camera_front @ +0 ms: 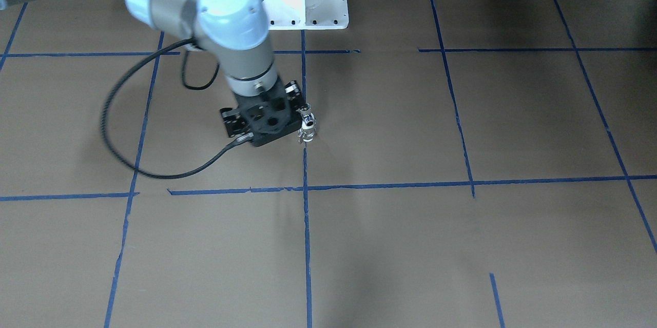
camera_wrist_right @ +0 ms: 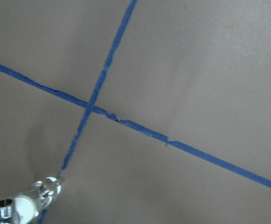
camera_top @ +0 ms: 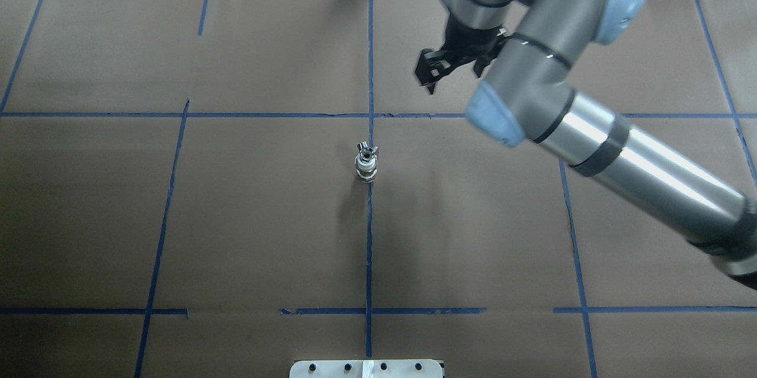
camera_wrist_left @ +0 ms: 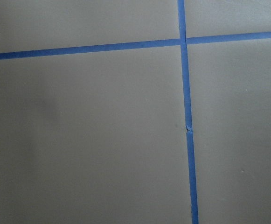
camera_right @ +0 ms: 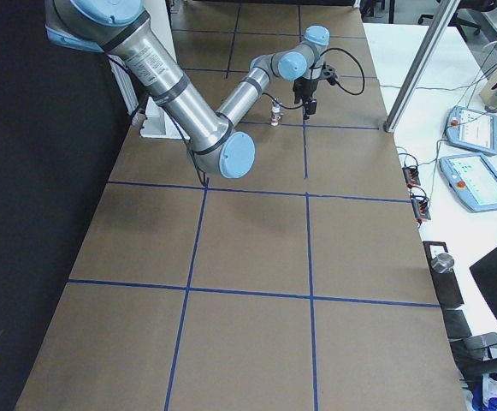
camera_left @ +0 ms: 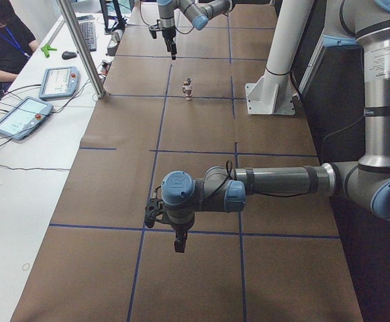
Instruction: Assemble PPR valve and pipe with both arms
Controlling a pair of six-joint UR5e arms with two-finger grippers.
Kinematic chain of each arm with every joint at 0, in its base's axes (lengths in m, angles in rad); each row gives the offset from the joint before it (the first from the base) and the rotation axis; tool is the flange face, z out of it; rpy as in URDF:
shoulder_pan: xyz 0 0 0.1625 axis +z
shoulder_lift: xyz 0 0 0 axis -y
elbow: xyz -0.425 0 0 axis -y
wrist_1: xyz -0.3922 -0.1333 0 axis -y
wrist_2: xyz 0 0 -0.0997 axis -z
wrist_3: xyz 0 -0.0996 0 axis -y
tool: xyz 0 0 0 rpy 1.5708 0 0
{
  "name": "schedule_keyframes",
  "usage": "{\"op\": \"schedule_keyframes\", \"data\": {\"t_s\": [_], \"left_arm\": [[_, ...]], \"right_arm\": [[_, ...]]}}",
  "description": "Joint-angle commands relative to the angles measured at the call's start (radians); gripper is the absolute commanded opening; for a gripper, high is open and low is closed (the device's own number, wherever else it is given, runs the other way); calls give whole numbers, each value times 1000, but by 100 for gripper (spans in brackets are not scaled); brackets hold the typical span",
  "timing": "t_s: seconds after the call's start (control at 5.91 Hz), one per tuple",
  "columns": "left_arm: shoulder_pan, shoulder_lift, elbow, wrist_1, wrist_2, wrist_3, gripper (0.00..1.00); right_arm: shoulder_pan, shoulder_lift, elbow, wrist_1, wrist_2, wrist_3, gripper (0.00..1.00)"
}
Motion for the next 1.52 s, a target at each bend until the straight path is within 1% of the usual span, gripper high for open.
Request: {"op": "schedule_keyframes", "data": {"t_s": [0.0,0.17,0.34,0.51,0.68,0.85,1.02,1.18,1.35], "left_arm": [[0,-7,1,0,-6,-3,100],[0,-9,1,-1,-4,-3,100],[0,-15,1,0,-3,3,100],[2,-15,-10,10,-3,-1,100],[2,-12,-1,7,-1,-4,100],[0,-1,-10,2,-7,5,100],[0,16,2,10,3,5,100],[0,25,5,10,2,5,100],[0,27,2,7,-3,5,100]], "right_arm": [[132,-256,157,4,49,-270,100],[204,-412,259,1,72,-411,100],[298,-581,301,15,163,-515,100],[422,-707,301,15,166,-700,100],[525,-815,290,13,163,-786,100],[614,-867,281,15,166,-791,100],[648,-910,278,15,160,-841,100],[648,-979,269,13,164,-834,100],[648,-991,272,13,166,-833,100]]}}
